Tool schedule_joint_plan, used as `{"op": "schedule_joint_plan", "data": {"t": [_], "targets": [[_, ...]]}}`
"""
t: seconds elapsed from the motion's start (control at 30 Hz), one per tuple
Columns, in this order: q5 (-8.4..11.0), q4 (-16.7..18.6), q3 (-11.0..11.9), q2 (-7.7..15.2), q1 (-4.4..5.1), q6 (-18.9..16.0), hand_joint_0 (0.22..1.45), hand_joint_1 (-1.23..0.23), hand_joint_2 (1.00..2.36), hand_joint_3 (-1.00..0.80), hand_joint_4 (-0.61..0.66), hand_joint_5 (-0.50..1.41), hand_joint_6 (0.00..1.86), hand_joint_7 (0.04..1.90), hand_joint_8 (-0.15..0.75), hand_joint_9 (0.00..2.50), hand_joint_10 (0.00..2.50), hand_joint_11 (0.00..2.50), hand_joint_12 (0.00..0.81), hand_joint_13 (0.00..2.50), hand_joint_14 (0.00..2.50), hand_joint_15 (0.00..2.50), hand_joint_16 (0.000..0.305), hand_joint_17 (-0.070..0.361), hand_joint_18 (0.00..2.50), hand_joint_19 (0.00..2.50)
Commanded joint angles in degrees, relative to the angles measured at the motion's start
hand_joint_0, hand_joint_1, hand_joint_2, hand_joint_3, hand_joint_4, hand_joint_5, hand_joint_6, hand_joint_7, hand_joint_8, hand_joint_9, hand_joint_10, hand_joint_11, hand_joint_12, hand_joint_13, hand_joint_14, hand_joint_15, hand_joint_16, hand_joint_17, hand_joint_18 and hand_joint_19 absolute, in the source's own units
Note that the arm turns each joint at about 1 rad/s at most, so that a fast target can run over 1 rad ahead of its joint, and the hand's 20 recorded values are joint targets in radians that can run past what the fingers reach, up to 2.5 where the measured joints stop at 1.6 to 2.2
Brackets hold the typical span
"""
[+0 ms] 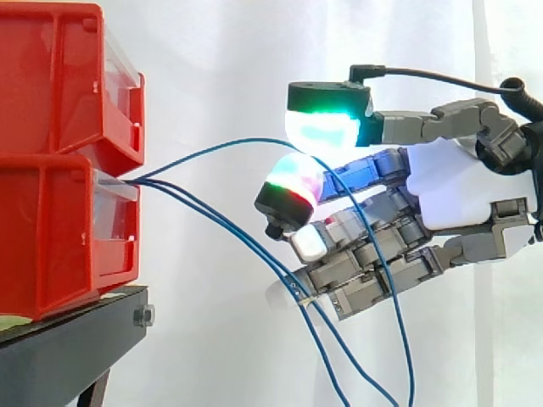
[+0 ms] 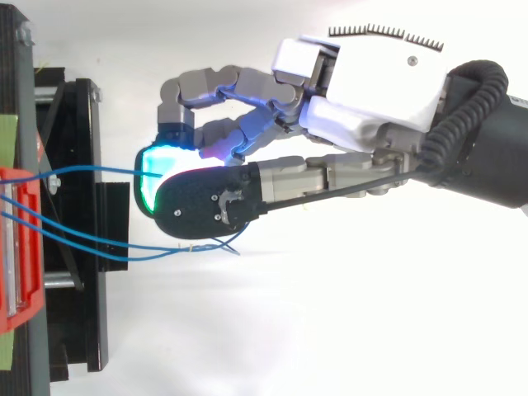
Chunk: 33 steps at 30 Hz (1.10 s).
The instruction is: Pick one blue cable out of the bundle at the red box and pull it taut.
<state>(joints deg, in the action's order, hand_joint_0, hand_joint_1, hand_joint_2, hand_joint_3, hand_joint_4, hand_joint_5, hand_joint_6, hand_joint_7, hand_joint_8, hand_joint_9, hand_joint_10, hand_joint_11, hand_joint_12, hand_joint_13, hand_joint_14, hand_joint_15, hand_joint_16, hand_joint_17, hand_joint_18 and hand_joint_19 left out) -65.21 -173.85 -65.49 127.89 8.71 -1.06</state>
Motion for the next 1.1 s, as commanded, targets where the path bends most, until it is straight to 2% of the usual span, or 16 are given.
{"op": "schedule_joint_plan", "data": {"t": [0.0,0.27,0.43,0.57,0.83,1.07], "targets": [[0.0,0.0,-0.07,-0.01,-0.01,0.0,0.55,-0.54,1.01,-0.32,0.15,-0.08,0.58,1.34,0.37,0.91,0.02,0.52,0.397,0.47,0.01,0.22,0.06,0.136,0.41,0.36],[0.0,0.0,0.01,-0.01,-0.01,0.0,0.5,-0.57,1.0,-0.44,0.17,-0.08,0.58,1.33,0.382,0.9,0.02,0.53,0.415,0.47,0.01,0.22,0.065,0.146,0.42,0.35],[0.0,0.0,0.01,0.08,-0.01,0.0,0.5,-0.58,1.0,-0.45,0.17,-0.08,0.58,1.32,0.381,0.9,0.02,0.53,0.415,0.47,0.01,0.21,0.065,0.145,0.42,0.36],[0.0,0.0,0.01,-0.01,-0.01,0.0,0.54,-0.58,1.01,-0.39,0.16,-0.08,0.58,1.33,0.376,0.9,0.02,0.52,0.401,0.47,0.01,0.22,0.062,0.14,0.4,0.37],[0.0,0.0,0.01,0.08,-0.01,0.0,0.57,-0.49,1.01,-0.32,0.16,-0.08,0.59,1.33,0.367,0.9,0.02,0.53,0.392,0.47,0.01,0.22,0.06,0.135,0.4,0.37],[0.0,0.0,0.01,-0.01,-0.01,0.0,0.6,-0.56,1.01,-0.21,0.17,-0.08,0.6,1.3,0.385,0.94,0.02,0.53,0.409,0.49,0.01,0.21,0.063,0.142,0.43,0.35]]}}
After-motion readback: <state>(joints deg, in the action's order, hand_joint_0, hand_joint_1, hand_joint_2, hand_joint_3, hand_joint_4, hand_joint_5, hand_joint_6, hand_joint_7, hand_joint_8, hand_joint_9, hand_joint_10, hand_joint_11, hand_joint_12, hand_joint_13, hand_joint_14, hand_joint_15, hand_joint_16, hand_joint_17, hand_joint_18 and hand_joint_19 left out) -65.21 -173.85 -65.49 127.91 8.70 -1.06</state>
